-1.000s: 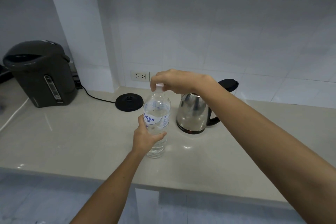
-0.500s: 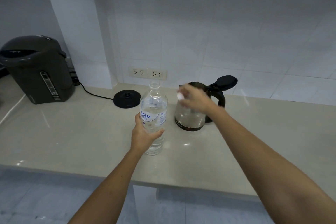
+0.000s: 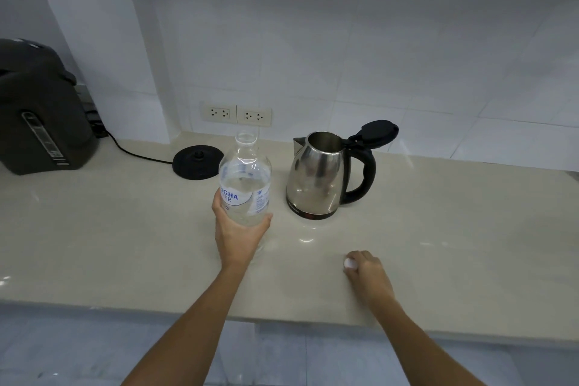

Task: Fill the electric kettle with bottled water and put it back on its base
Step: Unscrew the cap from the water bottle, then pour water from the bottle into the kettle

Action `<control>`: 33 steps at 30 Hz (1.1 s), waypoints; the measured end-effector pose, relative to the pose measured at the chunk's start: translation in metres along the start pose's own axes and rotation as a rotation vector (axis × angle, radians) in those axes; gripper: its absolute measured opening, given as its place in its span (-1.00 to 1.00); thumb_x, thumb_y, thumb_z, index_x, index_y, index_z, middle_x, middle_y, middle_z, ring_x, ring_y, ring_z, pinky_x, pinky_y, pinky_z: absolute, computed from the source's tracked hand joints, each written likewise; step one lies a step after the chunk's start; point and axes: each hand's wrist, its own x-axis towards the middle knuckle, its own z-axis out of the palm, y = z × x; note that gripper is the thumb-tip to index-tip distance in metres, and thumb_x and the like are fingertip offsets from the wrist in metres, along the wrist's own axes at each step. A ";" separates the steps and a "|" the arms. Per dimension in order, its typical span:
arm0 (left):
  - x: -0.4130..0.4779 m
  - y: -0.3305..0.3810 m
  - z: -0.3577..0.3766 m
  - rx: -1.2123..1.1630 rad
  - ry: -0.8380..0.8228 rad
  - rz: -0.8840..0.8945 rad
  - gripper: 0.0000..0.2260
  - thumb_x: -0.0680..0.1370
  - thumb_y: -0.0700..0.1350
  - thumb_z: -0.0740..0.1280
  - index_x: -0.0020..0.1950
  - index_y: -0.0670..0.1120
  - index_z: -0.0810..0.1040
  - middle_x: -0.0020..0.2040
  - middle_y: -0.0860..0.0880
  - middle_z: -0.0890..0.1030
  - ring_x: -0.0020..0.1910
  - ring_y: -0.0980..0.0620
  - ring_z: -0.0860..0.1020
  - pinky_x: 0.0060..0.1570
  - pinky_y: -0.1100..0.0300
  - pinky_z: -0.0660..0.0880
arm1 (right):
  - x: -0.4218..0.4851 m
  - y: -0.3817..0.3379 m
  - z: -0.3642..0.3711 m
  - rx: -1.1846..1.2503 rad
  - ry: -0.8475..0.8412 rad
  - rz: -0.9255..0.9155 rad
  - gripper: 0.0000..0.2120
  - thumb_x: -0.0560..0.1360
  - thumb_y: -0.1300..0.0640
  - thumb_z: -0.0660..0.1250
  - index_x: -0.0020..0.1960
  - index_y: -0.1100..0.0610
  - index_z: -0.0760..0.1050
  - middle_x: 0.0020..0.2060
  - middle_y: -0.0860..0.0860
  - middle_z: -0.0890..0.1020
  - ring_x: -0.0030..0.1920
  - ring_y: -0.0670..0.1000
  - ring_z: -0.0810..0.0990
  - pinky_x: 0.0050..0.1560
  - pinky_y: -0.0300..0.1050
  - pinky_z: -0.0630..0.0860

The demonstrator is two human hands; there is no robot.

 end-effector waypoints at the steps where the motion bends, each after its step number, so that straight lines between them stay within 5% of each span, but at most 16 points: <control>1: 0.004 0.000 -0.002 0.015 -0.014 -0.001 -0.08 0.25 -0.07 0.63 0.46 0.05 0.15 0.34 0.00 0.46 0.29 -0.04 0.48 0.22 0.14 0.42 | -0.002 0.000 0.000 -0.022 -0.007 0.001 -0.70 0.56 0.11 0.25 0.27 0.12 0.47 0.24 0.06 0.51 0.24 0.12 0.42 0.11 -0.08 0.44; 6: 0.019 0.005 -0.013 0.082 -0.118 0.042 -0.20 0.27 -0.09 0.61 0.38 0.03 0.25 0.20 0.02 0.55 0.15 -0.03 0.55 0.13 0.12 0.50 | -0.003 -0.014 -0.017 -0.172 0.078 -0.083 -0.51 0.57 0.04 0.23 0.47 0.11 0.30 0.48 0.01 0.33 0.46 0.04 0.31 0.35 -0.07 0.35; 10: 0.024 0.017 -0.015 0.208 -0.212 0.093 -0.23 0.27 -0.04 0.58 0.37 0.06 0.26 0.16 0.05 0.55 0.13 -0.01 0.53 0.08 0.15 0.46 | 0.023 -0.042 -0.067 -0.263 0.416 -0.323 -0.54 0.40 0.21 0.42 0.29 0.24 0.53 0.31 0.13 0.55 0.32 0.14 0.53 0.22 0.10 0.50; 14: 0.028 0.036 -0.016 0.343 -0.289 0.167 -0.22 0.28 -0.01 0.54 0.40 0.06 0.23 0.06 0.08 0.50 0.02 0.02 0.52 0.02 0.17 0.43 | 0.045 -0.077 -0.135 -0.383 0.566 -0.380 -0.50 0.38 0.26 0.38 0.32 0.27 0.48 0.35 0.15 0.51 0.36 0.18 0.49 0.22 0.22 0.50; 16: 0.035 0.047 -0.014 0.443 -0.334 0.222 -0.22 0.24 0.03 0.50 0.38 0.08 0.22 0.08 0.05 0.52 0.03 -0.03 0.55 0.02 0.09 0.50 | 0.051 -0.091 -0.164 -0.487 0.500 -0.322 -0.44 0.52 0.18 0.25 0.50 0.21 0.25 0.52 0.07 0.26 0.53 0.10 0.20 0.45 0.20 0.23; 19: 0.049 0.067 -0.012 0.576 -0.363 0.262 -0.25 0.22 0.02 0.46 0.36 0.04 0.24 0.08 -0.03 0.53 0.06 -0.12 0.55 0.00 0.02 0.53 | 0.063 -0.101 -0.192 -0.628 0.298 -0.227 -0.40 0.62 0.05 0.09 0.58 0.14 -0.03 0.59 -0.01 -0.02 0.58 0.05 -0.09 0.52 0.15 -0.03; 23: 0.066 0.096 -0.010 0.803 -0.388 0.340 -0.29 0.28 0.01 0.46 0.35 -0.01 0.23 0.07 -0.10 0.52 0.04 -0.19 0.55 -0.06 0.04 0.49 | 0.073 -0.103 -0.202 -0.689 0.099 -0.158 -0.36 0.61 0.03 0.08 0.59 0.13 -0.10 0.59 -0.01 -0.07 0.58 0.06 -0.14 0.51 0.22 -0.05; 33: 0.089 0.127 0.000 1.080 -0.389 0.399 -0.33 0.32 0.02 0.46 0.33 -0.04 0.22 0.03 -0.11 0.51 0.01 -0.16 0.55 -0.17 0.10 0.43 | 0.077 -0.110 -0.204 -0.661 0.059 -0.120 -0.34 0.58 0.07 0.13 0.59 0.14 -0.06 0.58 -0.02 0.01 0.58 0.07 -0.10 0.50 0.25 -0.03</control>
